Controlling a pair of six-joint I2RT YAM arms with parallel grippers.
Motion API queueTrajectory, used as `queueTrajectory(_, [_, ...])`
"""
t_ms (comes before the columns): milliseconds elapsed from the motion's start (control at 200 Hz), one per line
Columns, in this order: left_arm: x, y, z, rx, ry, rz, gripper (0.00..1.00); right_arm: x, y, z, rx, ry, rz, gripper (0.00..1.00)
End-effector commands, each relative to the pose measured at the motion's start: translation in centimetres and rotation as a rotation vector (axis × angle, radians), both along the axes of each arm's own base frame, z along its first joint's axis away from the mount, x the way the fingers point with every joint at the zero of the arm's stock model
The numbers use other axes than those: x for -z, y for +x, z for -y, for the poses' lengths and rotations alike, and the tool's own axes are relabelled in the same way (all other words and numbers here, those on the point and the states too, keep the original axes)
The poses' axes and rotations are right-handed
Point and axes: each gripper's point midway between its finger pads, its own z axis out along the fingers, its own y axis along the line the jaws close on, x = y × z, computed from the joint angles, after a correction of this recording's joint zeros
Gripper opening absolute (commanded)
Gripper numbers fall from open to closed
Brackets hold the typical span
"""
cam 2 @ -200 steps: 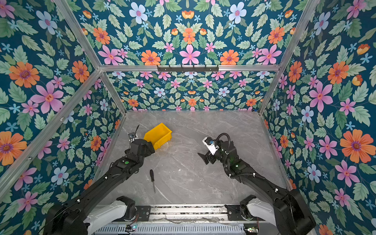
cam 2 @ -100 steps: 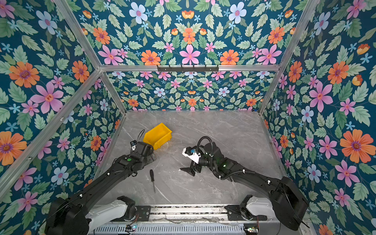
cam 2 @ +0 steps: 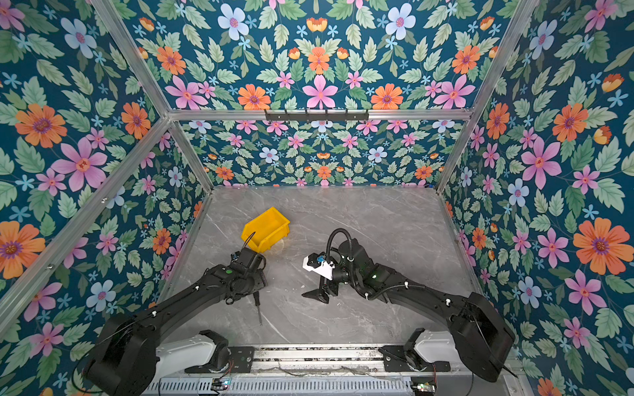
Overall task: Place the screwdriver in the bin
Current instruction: 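Lower the left gripper and close it on the screwdriver handle, then lift the screwdriver with the left gripper and carry it toward the yellow bin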
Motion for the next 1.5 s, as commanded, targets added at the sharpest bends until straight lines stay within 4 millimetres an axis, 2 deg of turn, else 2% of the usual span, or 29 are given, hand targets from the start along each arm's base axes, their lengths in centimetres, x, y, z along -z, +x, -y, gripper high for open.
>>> queueTrajectory(0, [0.9,-0.4,-0.1,0.005,0.012,-0.037,0.74,0.0,0.0,0.0,-0.012,-0.01,0.014,0.99])
queueTrajectory(235, [2.4,-2.0,0.1,-0.005,-0.013,-0.099,0.66,0.5,0.3,0.1,0.004,-0.036,0.019,0.99])
queueTrajectory(535, [3.0,-2.2,0.2,0.001,-0.007,-0.112,0.54,0.6,0.4,-0.4,-0.02,-0.033,0.02,0.99])
queueTrajectory(675, [3.3,-2.3,0.2,0.002,-0.004,-0.114,0.46,0.5,0.4,-0.6,-0.027,-0.031,0.02,0.99])
queueTrajectory(880, [3.2,-2.1,0.2,-0.007,-0.005,-0.104,0.29,0.5,0.4,-0.6,-0.035,-0.034,0.025,0.99])
queueTrajectory(1280, [1.4,-1.0,-0.1,-0.01,0.02,-0.058,0.14,0.4,0.6,-0.7,-0.035,-0.033,0.036,0.99])
queueTrajectory(1495, [-1.7,1.0,-0.1,-0.006,0.042,0.039,0.11,0.1,0.9,-0.8,-0.024,-0.031,0.051,0.99])
